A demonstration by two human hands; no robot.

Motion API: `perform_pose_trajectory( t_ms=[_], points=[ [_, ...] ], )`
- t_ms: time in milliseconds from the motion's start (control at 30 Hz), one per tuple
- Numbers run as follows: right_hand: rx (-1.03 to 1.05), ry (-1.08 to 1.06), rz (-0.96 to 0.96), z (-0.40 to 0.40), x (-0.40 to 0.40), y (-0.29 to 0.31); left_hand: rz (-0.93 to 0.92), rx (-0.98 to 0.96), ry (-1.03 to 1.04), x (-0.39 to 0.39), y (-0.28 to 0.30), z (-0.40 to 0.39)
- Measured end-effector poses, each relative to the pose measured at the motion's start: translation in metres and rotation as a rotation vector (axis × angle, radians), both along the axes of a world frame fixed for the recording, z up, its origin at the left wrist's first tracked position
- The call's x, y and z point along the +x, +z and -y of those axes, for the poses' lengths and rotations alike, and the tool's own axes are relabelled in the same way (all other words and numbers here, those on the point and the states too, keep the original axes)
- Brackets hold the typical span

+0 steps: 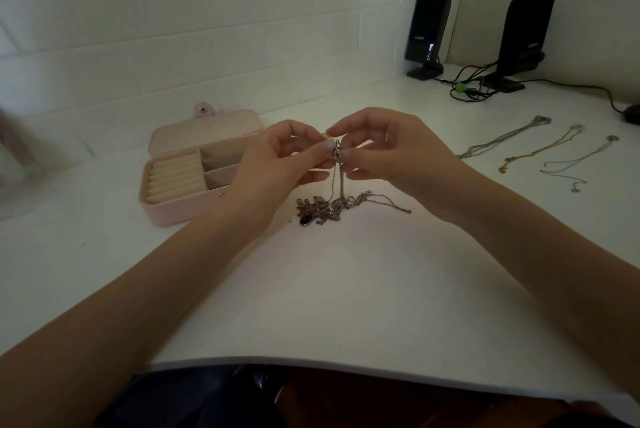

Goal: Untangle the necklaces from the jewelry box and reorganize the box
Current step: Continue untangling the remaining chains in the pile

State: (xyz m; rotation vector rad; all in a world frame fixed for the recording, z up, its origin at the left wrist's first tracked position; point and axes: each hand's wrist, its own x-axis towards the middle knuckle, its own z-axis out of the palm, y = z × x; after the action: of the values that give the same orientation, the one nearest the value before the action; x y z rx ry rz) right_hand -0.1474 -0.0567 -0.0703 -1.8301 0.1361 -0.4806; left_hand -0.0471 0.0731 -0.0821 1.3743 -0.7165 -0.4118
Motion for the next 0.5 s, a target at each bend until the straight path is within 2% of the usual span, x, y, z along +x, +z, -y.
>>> perform_pose_trajectory(
  t_ms=[200, 433, 500],
  points=[
    [0.169, 0.027, 0.023, 0.0016, -0.0022, 0.0001, 0.166, 0.048, -0.002, -0.0028, -0.0003, -0.0012],
    [0.138, 0.015, -0.004, -0.0007, -0.0031, -0.0002, 0.331, 0.073, 0.072, 0.0005, -0.0038, -0.0005],
    [0.191, 0.016, -0.007, 0.0012, -0.0032, 0.0011, 0.362, 0.103, 0.071, 0.0013, -0.0051, 0.0007]
  ],
)
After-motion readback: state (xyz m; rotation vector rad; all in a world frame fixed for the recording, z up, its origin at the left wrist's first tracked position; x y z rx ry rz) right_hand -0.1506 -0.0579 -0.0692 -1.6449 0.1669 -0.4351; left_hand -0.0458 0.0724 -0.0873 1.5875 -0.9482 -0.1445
